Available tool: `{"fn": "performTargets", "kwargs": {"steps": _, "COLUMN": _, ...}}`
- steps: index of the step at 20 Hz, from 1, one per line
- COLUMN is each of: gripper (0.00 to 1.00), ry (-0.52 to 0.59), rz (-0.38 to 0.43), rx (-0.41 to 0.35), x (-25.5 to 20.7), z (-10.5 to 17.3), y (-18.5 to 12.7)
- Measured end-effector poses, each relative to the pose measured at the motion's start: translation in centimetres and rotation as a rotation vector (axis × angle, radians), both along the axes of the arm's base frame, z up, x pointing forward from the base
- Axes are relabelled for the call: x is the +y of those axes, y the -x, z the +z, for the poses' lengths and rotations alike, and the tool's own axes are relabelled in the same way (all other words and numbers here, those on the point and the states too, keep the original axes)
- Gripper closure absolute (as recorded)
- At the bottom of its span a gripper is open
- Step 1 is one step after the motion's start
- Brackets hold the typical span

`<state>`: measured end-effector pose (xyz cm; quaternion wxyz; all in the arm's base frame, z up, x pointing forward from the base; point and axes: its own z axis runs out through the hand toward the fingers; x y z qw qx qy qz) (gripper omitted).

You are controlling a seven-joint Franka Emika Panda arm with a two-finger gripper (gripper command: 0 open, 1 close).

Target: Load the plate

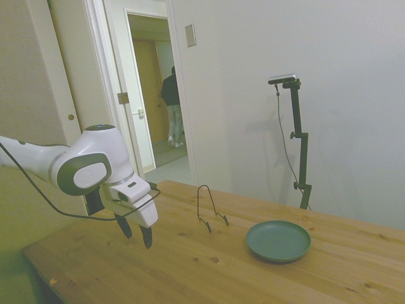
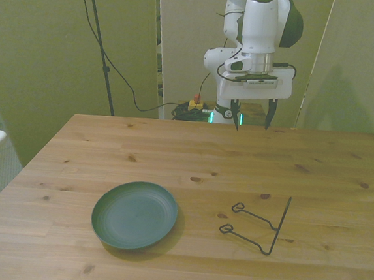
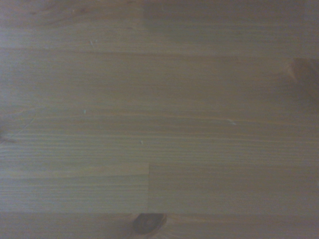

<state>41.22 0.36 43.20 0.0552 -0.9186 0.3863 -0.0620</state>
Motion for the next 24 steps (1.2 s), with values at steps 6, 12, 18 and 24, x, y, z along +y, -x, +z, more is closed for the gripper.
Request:
{"fn": "performTargets", "kwargs": {"steps": 6, "gripper": 0.0, "ry": 0.022, "rz": -0.024, "rx": -0.006, "x": -1.5, "z": 0.4, "y": -0.2}}
{"fn": "performTargets", "kwargs": {"steps": 12, "gripper": 0.0, "ry": -0.002, "rz": -0.128, "rx": -0.044, "x": -6.6, "z": 4.1, "y": -1.3}}
{"fn": "performTargets", "kwargs": {"steps": 18, "gripper": 0.0, "ry": -0.02, "rz": -0.215, "rx": -0.044, "x": -13.3, "z": 6.8, "y": -3.8}}
{"fn": "performTargets", "kwargs": {"steps": 24, "gripper": 0.0, "ry": -0.019, "rz": -0.276, "rx": -0.03, "x": -18.4, "z": 7.8, "y": -7.9}}
